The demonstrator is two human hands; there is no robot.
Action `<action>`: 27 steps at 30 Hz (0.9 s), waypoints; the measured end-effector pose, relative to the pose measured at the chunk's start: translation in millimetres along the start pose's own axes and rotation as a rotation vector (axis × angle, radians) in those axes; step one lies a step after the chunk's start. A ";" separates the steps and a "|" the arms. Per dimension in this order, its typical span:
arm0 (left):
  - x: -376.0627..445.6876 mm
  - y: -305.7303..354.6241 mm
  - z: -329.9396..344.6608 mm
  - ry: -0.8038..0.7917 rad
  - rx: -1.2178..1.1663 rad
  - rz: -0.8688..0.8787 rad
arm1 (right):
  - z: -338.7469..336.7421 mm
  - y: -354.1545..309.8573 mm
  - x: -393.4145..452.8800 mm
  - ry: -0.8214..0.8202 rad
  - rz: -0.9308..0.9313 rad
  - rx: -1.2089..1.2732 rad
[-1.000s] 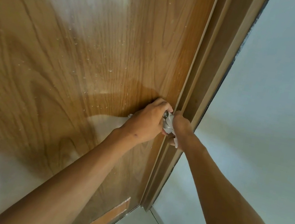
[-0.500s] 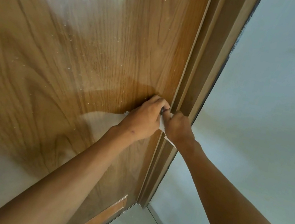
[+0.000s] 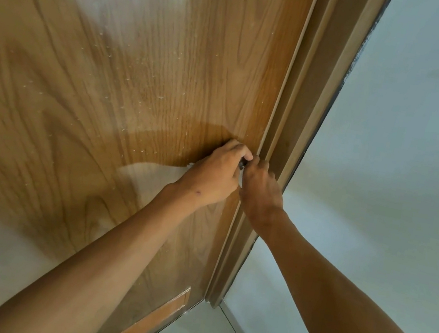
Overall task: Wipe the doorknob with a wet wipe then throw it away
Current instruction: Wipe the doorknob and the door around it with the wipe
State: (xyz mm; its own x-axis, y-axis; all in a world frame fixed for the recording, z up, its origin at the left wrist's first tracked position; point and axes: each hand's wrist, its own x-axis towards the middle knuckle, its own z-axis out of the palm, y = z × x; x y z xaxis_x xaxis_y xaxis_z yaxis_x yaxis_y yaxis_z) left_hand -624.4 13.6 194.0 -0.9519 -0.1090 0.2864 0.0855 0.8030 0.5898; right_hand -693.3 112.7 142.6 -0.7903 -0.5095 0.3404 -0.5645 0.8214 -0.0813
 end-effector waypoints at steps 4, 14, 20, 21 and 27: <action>-0.5 2.7 -1.7 0.003 -0.007 -0.023 | -4.7 3.3 1.6 -0.049 0.110 0.270; 1.4 -0.5 -3.8 -0.015 -0.014 -0.029 | -0.1 13.1 11.0 -0.146 0.196 0.495; 2.0 -2.1 -4.1 -0.022 -0.036 -0.012 | -1.5 24.3 15.2 -0.255 0.217 0.525; 1.9 -2.0 -4.7 -0.025 -0.045 -0.008 | -1.5 26.5 15.5 -0.268 0.207 0.533; 1.7 -1.1 -6.0 -0.049 -0.040 0.010 | 1.4 31.4 13.9 -0.306 0.306 0.618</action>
State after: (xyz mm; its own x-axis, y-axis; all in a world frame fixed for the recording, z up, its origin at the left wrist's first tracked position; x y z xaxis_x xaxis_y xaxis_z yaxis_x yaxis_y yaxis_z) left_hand -624.4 9.1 198.4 -0.9643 -0.0714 0.2552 0.1056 0.7796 0.6173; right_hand -722.3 131.1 143.5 -0.9132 -0.4045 -0.0497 -0.2690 0.6900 -0.6719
